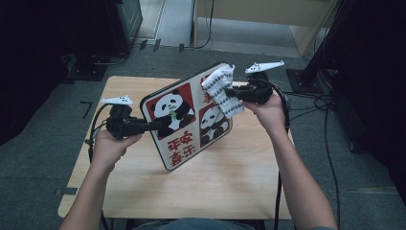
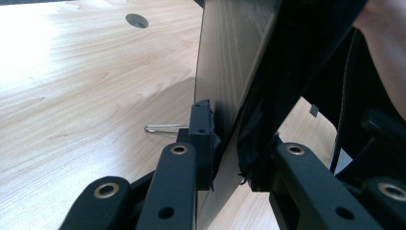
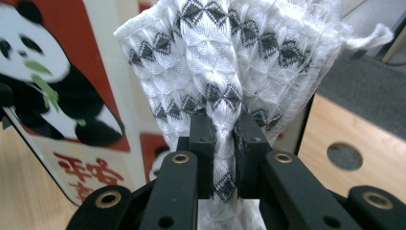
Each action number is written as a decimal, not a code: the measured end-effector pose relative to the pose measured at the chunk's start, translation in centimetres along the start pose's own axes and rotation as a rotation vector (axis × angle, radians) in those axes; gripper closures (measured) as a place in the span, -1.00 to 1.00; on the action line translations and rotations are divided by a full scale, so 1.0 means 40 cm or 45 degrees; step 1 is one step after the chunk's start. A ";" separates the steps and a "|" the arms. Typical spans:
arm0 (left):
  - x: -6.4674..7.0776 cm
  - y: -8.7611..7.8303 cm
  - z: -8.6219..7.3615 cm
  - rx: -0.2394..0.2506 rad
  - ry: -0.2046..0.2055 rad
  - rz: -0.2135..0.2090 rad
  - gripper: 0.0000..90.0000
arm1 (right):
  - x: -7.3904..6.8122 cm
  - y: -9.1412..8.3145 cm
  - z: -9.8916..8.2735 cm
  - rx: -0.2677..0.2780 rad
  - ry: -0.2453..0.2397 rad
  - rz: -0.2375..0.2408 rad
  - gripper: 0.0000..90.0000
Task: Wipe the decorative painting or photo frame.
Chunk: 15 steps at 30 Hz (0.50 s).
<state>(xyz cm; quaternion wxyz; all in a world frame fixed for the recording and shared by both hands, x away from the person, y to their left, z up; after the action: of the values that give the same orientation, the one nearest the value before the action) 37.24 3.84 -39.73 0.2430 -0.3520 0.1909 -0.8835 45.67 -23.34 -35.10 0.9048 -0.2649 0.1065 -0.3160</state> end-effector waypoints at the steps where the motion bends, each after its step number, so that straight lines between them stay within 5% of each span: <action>1: 0.000 0.000 0.000 0.000 0.000 0.000 0.72 | -0.002 -0.002 0.013 0.007 -0.012 -0.002 0.81; 15: 0.000 0.000 0.001 0.001 0.014 -0.001 0.73 | -0.034 0.031 0.129 0.031 -0.068 -0.005 0.80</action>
<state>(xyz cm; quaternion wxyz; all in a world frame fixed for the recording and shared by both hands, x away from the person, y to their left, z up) 37.28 3.83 -39.73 0.2417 -0.3473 0.1916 -0.8856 47.09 -19.54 -31.43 0.9098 -0.2625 0.0780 -0.3120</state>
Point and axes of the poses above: each handheld gripper's, and its own axes: y roughly forward along the jaws, z roughly out of its top, x roughly to its right, the point moved 9 cm from there along y, roughly forward along the jaws, and after that the axes turned 9 degrees about -y, right-handed, at the moved point
